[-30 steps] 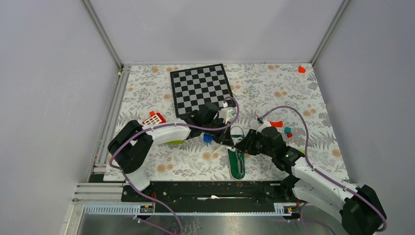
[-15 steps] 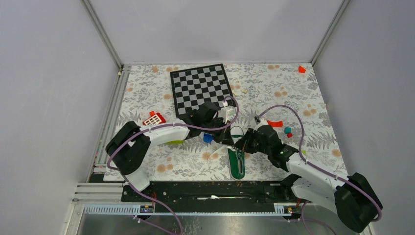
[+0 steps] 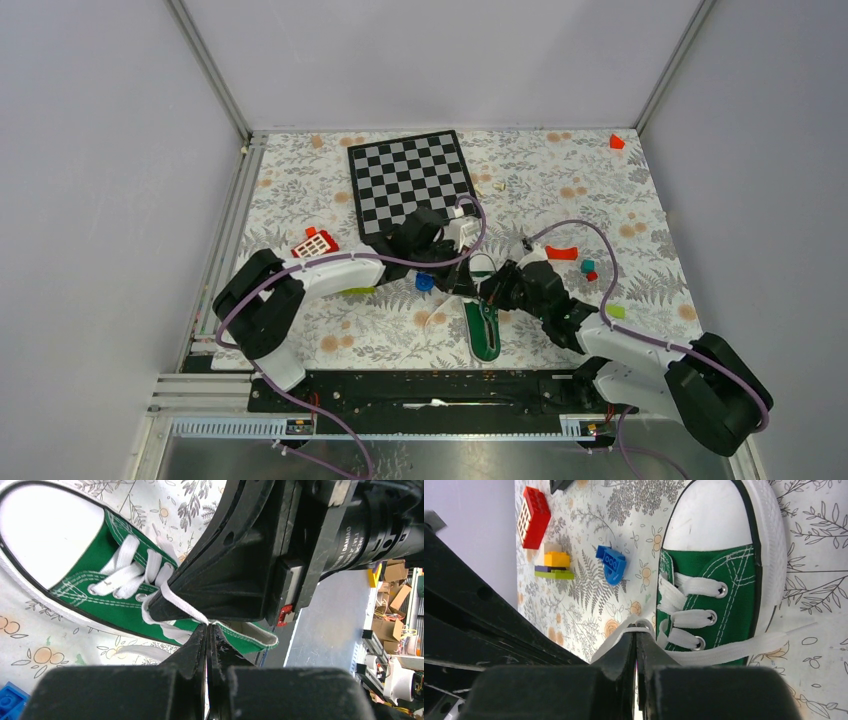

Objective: Tie the shoes
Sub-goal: Cross the shoelace with the shoelace.

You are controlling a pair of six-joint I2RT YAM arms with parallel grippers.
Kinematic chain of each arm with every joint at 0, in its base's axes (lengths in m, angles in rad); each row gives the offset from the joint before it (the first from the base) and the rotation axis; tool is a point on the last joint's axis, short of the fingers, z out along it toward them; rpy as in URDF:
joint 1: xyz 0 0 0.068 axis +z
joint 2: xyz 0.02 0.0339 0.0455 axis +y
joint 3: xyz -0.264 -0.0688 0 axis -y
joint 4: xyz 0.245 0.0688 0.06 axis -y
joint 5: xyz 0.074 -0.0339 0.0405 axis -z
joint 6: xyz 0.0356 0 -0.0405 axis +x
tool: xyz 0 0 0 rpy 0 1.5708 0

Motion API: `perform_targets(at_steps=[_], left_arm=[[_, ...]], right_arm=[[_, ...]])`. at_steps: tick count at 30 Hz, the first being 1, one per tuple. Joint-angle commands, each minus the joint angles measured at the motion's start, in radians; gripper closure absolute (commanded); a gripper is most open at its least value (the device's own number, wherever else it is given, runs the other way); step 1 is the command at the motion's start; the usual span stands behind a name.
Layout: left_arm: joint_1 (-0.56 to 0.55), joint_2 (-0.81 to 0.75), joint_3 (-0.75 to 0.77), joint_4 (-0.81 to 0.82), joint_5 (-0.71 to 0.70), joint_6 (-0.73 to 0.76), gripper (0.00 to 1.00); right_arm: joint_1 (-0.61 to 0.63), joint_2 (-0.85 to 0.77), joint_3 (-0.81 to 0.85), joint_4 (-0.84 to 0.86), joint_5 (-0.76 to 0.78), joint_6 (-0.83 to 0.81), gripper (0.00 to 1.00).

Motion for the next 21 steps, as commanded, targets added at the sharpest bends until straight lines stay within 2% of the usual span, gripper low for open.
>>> perform_targets(at_steps=[1, 5, 8, 16, 21], left_arm=[[-0.008, -0.009, -0.025, 0.043, 0.061, -0.013, 1.0], [-0.007, 0.003, -0.052, 0.092, 0.059, -0.04, 1.0], [-0.006, 0.039, -0.066, 0.157, 0.075, -0.068, 1.0], [-0.004, 0.136, -0.039, 0.197, 0.088, -0.094, 1.0], [0.007, 0.146, -0.048, 0.213, 0.093, -0.106, 1.0]], right_arm=[[0.002, 0.005, -0.03, 0.196, 0.124, 0.047, 1.0], [0.002, -0.039, -0.093, 0.273, 0.163, 0.078, 1.0], [0.001, -0.08, -0.126, 0.258, 0.19, 0.09, 1.0], [0.002, -0.081, -0.16, 0.257, 0.166, 0.126, 0.99], [0.003, -0.132, -0.154, 0.18, 0.158, 0.129, 0.8]])
